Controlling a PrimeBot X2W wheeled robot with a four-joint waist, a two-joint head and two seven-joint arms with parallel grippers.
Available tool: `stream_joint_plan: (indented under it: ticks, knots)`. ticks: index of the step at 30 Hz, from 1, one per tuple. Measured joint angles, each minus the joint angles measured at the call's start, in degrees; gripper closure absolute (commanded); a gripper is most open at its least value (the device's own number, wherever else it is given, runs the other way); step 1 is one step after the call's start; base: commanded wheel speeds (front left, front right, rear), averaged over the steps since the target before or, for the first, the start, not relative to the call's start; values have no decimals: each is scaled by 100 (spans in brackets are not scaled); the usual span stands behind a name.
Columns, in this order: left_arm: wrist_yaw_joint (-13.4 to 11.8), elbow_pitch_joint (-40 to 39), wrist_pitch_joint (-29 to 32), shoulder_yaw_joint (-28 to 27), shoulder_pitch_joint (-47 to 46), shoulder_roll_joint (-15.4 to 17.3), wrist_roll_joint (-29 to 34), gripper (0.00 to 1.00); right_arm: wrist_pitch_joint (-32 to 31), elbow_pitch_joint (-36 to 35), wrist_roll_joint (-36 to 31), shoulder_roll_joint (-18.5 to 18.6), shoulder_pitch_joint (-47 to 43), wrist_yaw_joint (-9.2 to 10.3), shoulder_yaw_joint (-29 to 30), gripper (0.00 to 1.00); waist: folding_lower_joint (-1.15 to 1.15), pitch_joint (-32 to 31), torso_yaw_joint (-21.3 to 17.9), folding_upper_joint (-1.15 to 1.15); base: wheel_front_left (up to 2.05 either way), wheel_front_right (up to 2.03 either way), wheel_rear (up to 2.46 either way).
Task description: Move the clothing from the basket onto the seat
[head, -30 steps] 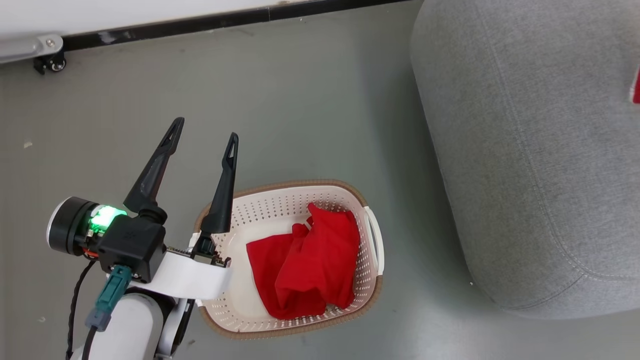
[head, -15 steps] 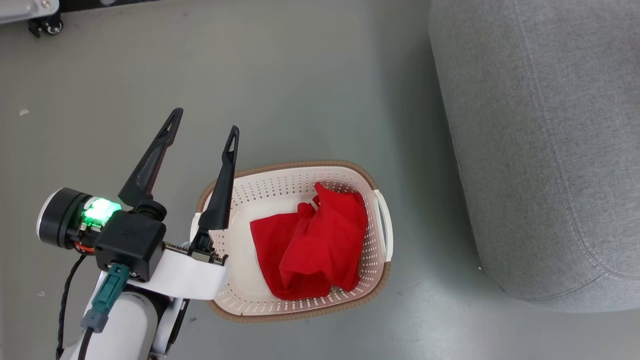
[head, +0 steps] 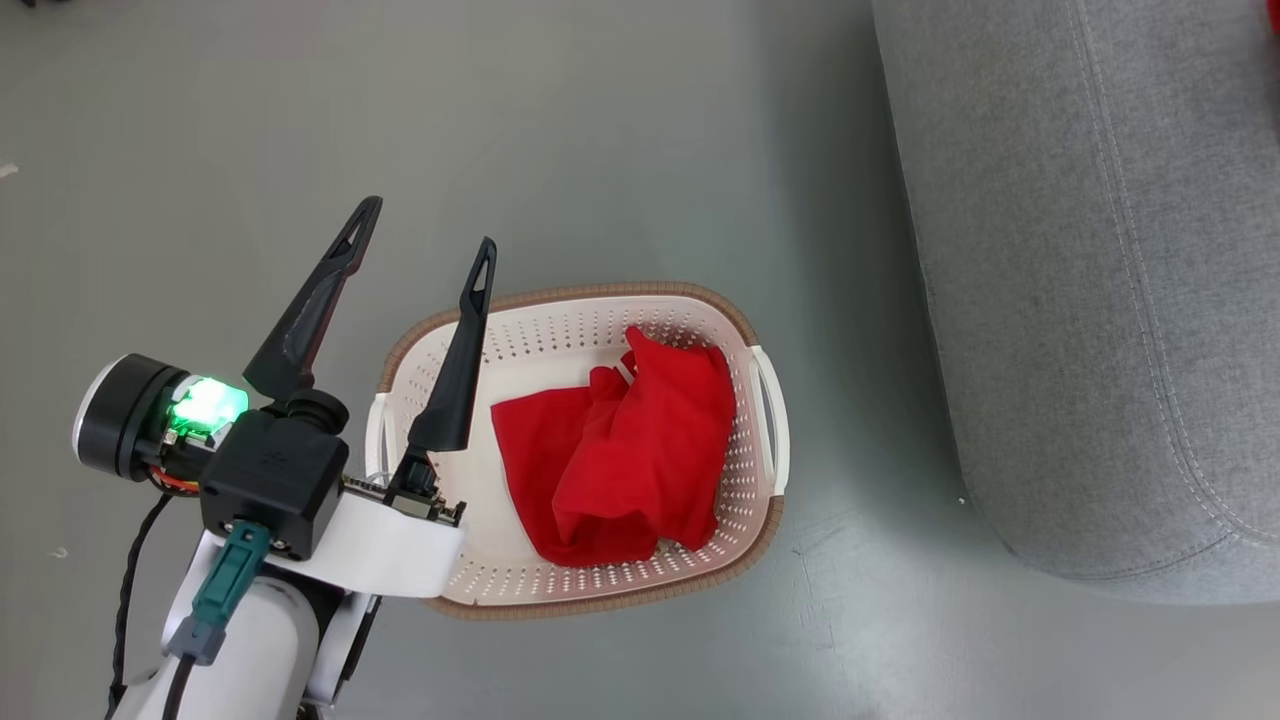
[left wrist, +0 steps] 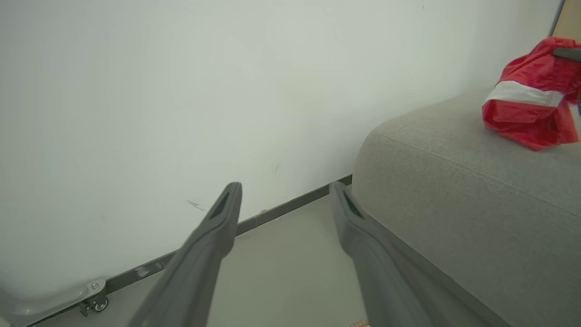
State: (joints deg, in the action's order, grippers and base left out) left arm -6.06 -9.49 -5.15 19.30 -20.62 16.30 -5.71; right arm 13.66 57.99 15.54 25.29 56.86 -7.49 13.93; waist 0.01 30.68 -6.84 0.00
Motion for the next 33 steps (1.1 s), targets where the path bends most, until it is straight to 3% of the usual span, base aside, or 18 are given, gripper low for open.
stream_joint_plan:
  ticks: [14, 19, 21, 22, 33]
  knots:
    - [-26, -45, 10, -75, -107, 24, 38, 0, 46, 387, -238, -125, -22, 0, 64, 97, 0, 252, -188, 0, 0, 0, 0]
    - [-48, -42, 9, -102, -113, 24, 40, 0, 47, 502, -235, -168, -37, 0, 96, 51, 0, 293, -267, 0, 0, 0, 0]
    - [-48, -38, 8, -103, -113, 24, 40, 0, 47, 527, -235, -220, -50, 0, 97, 8, 0, 304, -292, 0, 0, 0, 0]
    - [-49, -37, 8, -103, -114, 24, 40, 0, 47, 537, -234, -252, -51, 0, 109, 0, 0, 308, -302, 0, 0, 0, 0]
    - [-59, 23, -68, -130, -114, 1, 35, 0, 53, 463, -236, -456, -263, 0, 46, 0, 0, 274, -394, 0, 0, 0, 0]
